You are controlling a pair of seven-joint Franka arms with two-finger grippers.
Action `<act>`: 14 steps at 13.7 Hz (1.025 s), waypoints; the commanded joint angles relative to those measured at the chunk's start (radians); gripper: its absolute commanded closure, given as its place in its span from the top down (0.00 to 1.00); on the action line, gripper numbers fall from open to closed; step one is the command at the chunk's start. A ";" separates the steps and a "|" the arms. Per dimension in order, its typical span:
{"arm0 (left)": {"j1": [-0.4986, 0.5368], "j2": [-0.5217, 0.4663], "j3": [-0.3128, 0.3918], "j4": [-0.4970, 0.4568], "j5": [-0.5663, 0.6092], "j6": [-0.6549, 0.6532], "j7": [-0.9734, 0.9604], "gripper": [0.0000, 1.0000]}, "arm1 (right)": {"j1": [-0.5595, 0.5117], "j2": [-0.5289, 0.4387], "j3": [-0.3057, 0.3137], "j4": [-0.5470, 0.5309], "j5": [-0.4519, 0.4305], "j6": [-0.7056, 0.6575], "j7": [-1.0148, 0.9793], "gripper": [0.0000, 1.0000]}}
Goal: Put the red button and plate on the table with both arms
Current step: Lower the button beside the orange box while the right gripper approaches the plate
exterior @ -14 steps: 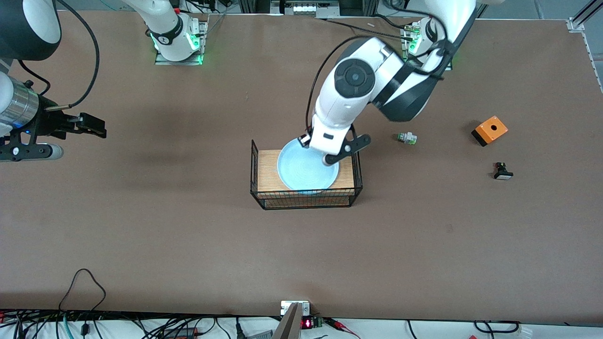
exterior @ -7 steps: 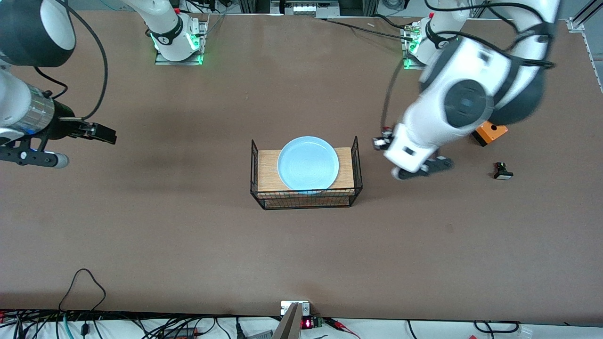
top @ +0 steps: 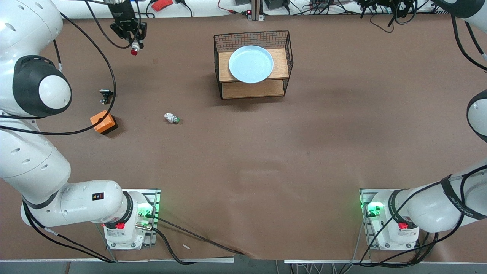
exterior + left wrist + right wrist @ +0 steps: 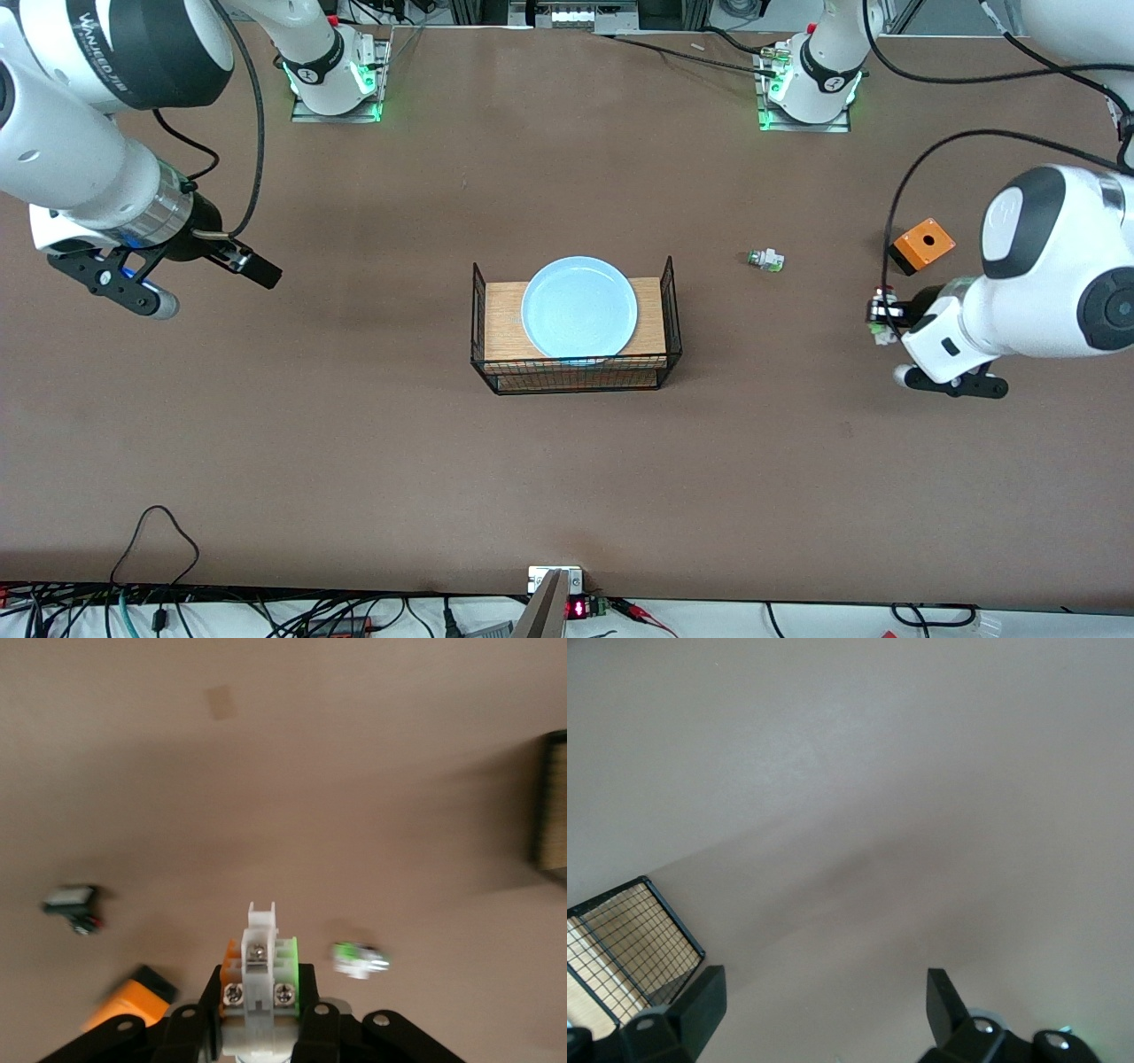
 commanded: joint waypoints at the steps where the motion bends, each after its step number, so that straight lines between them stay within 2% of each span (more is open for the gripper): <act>1: 0.064 0.016 -0.017 -0.119 0.051 0.172 0.120 0.24 | 0.026 -0.068 -0.002 -0.093 0.011 0.058 0.022 1.00; 2: 0.089 0.030 -0.017 -0.169 0.051 0.270 0.159 0.25 | 0.026 -0.068 0.008 -0.100 0.013 0.051 0.022 1.00; 4: 0.121 0.071 -0.016 -0.228 0.077 0.388 0.214 0.27 | 0.020 -0.073 0.097 -0.138 0.013 0.031 0.025 1.00; 6: 0.158 0.129 -0.017 -0.245 0.129 0.471 0.227 0.27 | 0.022 -0.090 0.143 -0.179 0.014 0.037 0.039 1.00; 9: 0.172 0.174 -0.016 -0.302 0.131 0.586 0.242 0.27 | 0.025 -0.097 0.202 -0.185 0.031 0.032 0.098 1.00; 10: 0.176 0.182 -0.016 -0.312 0.131 0.609 0.242 0.29 | 0.020 -0.097 0.219 -0.185 0.063 0.038 0.161 1.00; 11: 0.178 0.186 -0.016 -0.311 0.129 0.611 0.242 0.51 | 0.020 -0.097 0.222 -0.185 0.107 0.050 0.216 1.00; 12: 0.181 0.185 -0.017 -0.308 0.129 0.610 0.243 1.00 | 0.023 -0.097 0.223 -0.185 0.138 0.075 0.232 1.00; 14: 0.181 0.174 -0.020 -0.303 0.130 0.597 0.244 1.00 | 0.026 -0.097 0.226 -0.210 0.190 0.135 0.235 1.00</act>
